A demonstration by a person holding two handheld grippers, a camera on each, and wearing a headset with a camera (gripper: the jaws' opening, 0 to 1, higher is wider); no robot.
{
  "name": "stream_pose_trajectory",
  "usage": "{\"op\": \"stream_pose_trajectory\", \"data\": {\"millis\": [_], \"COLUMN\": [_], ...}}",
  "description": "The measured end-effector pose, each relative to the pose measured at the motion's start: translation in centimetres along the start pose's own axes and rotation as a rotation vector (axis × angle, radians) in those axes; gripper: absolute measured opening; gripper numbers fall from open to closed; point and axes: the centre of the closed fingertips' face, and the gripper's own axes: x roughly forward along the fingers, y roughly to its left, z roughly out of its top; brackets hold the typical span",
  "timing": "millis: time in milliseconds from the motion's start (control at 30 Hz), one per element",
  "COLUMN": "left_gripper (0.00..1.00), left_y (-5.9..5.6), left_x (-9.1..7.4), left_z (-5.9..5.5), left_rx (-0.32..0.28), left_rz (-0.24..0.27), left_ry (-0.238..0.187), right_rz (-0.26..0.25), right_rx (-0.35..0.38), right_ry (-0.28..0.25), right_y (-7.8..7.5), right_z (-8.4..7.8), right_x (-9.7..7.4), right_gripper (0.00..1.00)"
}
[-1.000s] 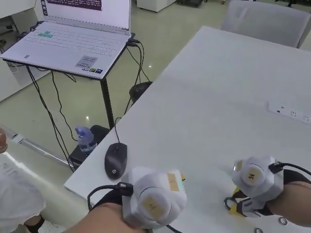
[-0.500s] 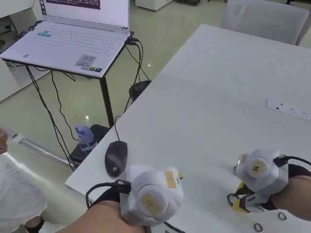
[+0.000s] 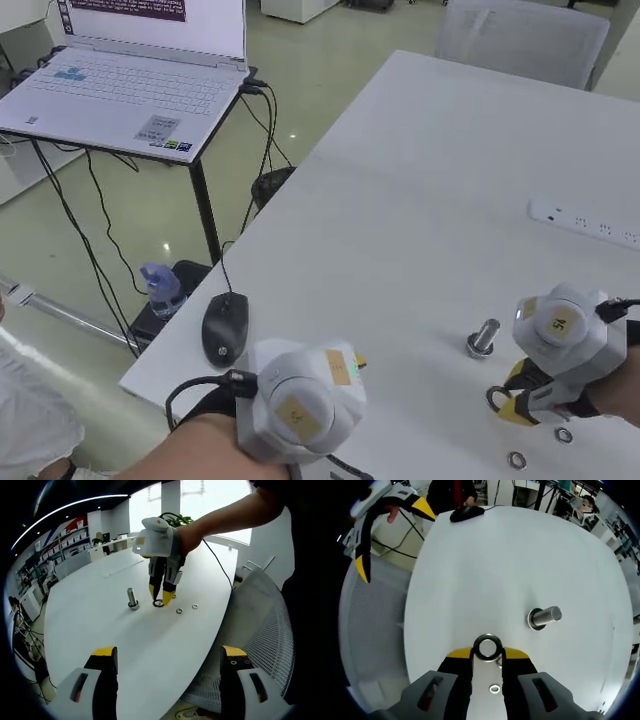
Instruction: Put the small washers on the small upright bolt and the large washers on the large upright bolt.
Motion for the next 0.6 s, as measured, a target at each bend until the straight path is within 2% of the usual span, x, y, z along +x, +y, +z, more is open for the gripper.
{"op": "stream_pose_trajectory", "data": {"millis": [133,433,600], "left_gripper": [0.84,0.84,0.86], "left_y": [0.2,0.5,0.7], "left_x": [0.0,0.3,0.5], "left_z": [0.2,0.4,0.6], "left_rx": [0.007,0.004,-0.006], "left_rz": [-0.002,-0.004,-0.005], "left_ry": [0.000,0.002,-0.007], "right_rz": [-0.003,-0.040,-0.053], "right_rx": [0.045,0.073,0.088], "right_ry": [-0.022,-0.031,-0.059], "right_y": [-1.0,-3.0,-3.7], "right_z": [-0.3,-0.7,0.6], "right_x": [-1.2,-3.0,-4.3], "right_gripper": [0.21,0.21,0.21]}}
